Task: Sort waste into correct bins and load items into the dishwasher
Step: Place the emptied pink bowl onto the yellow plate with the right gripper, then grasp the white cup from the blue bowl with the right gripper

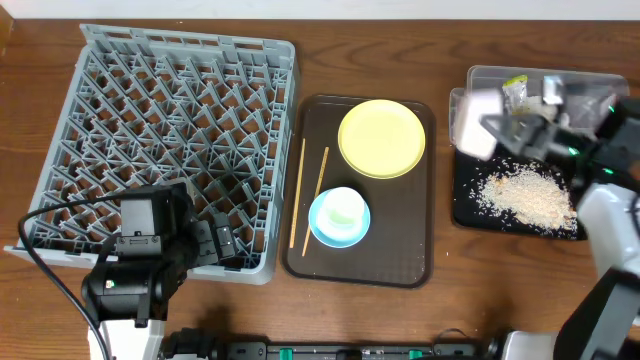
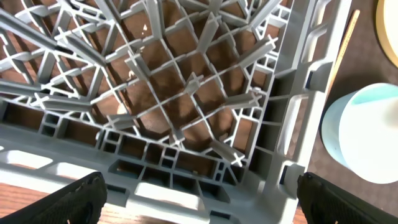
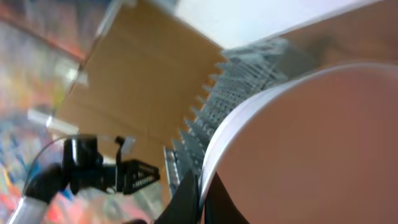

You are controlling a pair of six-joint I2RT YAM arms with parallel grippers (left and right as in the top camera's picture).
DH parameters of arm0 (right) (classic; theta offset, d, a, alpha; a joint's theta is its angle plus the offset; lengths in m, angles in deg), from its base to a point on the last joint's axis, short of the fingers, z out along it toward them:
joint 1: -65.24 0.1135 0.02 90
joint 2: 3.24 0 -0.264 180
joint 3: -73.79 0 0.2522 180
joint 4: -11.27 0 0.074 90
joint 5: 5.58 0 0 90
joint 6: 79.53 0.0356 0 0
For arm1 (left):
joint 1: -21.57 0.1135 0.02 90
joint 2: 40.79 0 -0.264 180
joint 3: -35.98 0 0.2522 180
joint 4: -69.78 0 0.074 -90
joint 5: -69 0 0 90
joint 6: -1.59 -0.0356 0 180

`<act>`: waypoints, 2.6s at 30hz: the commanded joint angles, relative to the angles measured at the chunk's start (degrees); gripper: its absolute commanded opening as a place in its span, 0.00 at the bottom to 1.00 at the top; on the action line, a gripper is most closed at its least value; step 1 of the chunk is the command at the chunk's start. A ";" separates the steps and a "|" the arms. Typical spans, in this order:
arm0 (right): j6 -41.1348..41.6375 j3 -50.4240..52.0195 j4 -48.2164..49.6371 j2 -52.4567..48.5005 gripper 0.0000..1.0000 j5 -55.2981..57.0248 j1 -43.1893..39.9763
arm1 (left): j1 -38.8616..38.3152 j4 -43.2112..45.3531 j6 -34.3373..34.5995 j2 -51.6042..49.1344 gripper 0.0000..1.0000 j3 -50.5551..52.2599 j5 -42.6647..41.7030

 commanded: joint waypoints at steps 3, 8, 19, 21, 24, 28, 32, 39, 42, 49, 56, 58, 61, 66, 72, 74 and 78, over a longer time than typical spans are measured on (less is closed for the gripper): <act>12.63 -0.55 14.34 1.75 0.02 9.73 13.27 | 0.20 -0.17 0.07 0.04 0.99 -1.09 -0.17; 5.95 -0.55 13.55 1.75 0.02 25.09 22.49 | 0.20 -0.20 0.07 0.04 0.99 -1.09 -0.17; -30.14 -6.12 -20.09 1.60 0.01 69.55 38.07 | 0.20 -0.17 0.07 0.04 0.99 -1.09 -0.15; -35.41 -6.12 -21.77 1.36 0.01 76.56 40.48 | 0.20 -0.15 0.07 0.04 0.99 -1.09 -0.15; -41.79 -6.12 -22.67 -0.48 0.01 84.83 43.45 | 0.20 -0.15 0.07 0.04 0.99 -1.09 -0.15; -43.39 -6.12 -22.51 -5.05 0.01 85.61 44.83 | 0.20 -0.17 0.07 0.04 0.99 -1.09 -0.15; -43.36 -6.12 -19.96 -10.84 0.01 85.53 45.03 | 0.20 -0.17 0.07 0.04 0.99 -1.09 -0.17; -43.30 -6.12 -15.85 -14.75 0.02 82.09 45.05 | 0.20 -0.17 0.07 0.04 0.99 -1.09 -0.17; -42.56 -6.12 -16.41 -14.73 0.31 79.10 45.05 | 0.20 -0.17 0.09 0.04 0.99 -1.09 -0.17; -37.09 -6.12 -20.46 -12.72 0.57 76.08 45.03 | 0.20 -0.37 0.07 0.04 0.98 -1.09 -0.15; -32.06 -6.12 -24.17 -1.36 0.51 76.06 45.11 | 0.20 -0.35 0.07 0.04 0.99 -1.09 -0.15; -29.35 -6.12 -27.76 1.73 0.51 74.36 45.40 | 0.20 -0.37 0.07 0.04 0.98 -1.09 -0.17; -25.75 -6.10 -35.56 3.17 0.52 70.23 46.38 | 0.20 -0.35 0.07 0.04 0.99 -1.09 -0.15; -24.46 -5.14 -43.08 1.49 0.50 69.77 48.54 | 0.20 -0.35 0.07 0.04 0.99 -1.09 -0.15; -21.31 -4.81 -44.59 -3.91 0.39 69.99 50.90 | 0.20 -0.37 0.07 0.04 0.99 -1.09 -0.17; -20.24 -4.81 -44.63 -5.27 0.37 69.96 51.10 | 0.20 -0.37 0.07 0.04 0.99 -1.09 -0.17; -17.33 -4.81 -44.59 -8.37 0.24 69.96 51.15 | 0.20 -0.39 0.07 0.04 0.99 -1.09 -0.17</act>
